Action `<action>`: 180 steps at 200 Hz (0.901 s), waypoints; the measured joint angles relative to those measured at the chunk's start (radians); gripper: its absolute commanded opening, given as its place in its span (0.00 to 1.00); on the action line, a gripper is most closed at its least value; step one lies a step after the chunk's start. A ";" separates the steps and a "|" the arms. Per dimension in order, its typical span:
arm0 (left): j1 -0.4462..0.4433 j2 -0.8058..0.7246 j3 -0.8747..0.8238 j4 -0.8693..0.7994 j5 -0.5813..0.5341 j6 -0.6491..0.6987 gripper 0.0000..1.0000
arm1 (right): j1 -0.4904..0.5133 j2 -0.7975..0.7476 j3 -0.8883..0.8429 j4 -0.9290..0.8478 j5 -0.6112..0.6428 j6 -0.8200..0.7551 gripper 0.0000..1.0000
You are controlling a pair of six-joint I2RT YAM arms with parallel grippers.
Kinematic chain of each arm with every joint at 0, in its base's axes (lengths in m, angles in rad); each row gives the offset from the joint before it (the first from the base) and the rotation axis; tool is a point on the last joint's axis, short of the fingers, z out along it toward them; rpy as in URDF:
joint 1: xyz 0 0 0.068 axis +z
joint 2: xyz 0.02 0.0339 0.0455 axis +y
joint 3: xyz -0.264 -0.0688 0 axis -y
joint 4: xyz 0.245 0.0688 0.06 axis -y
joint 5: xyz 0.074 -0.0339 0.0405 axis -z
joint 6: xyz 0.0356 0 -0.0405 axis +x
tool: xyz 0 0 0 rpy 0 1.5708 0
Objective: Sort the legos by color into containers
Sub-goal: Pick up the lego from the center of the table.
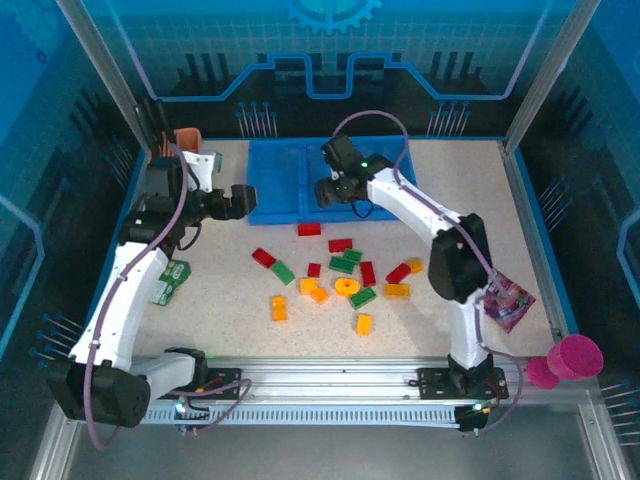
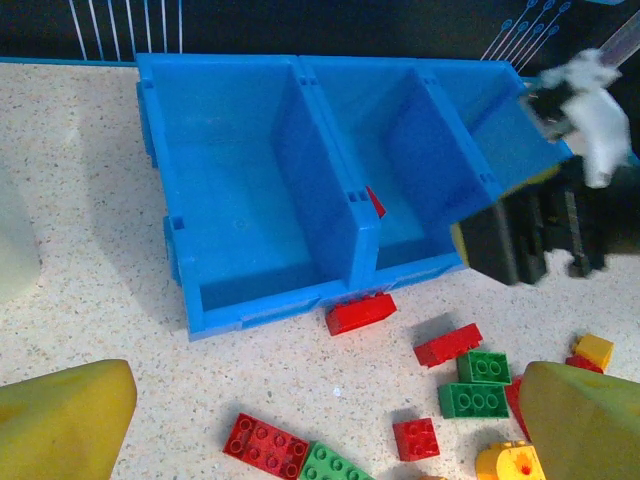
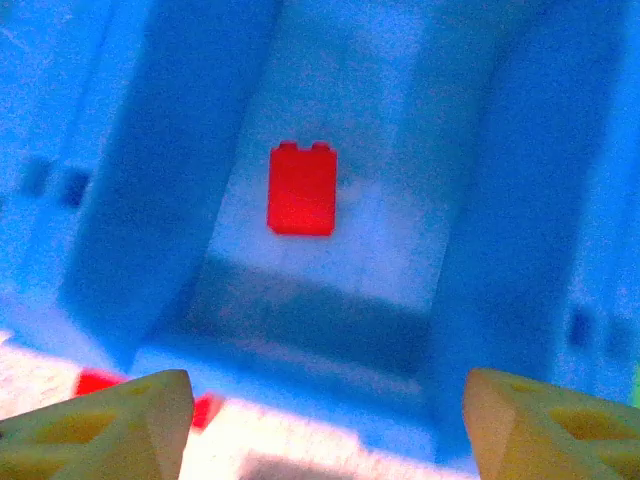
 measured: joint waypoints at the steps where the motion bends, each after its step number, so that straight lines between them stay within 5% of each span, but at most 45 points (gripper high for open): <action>1: 0.000 0.000 0.000 0.000 0.000 0.000 0.99 | 0.000 -0.004 -0.006 0.002 -0.002 0.001 0.79; 54: 0.000 -0.013 0.000 0.000 0.000 0.000 0.99 | 0.040 -0.077 -0.241 0.021 -0.054 0.094 0.88; 111: 0.000 -0.016 0.000 0.000 0.000 0.000 0.99 | 0.052 -0.005 -0.257 0.040 -0.064 0.127 0.96; 180: 0.000 -0.030 0.000 0.000 0.000 0.000 0.99 | 0.063 0.109 -0.238 0.035 -0.042 0.136 0.89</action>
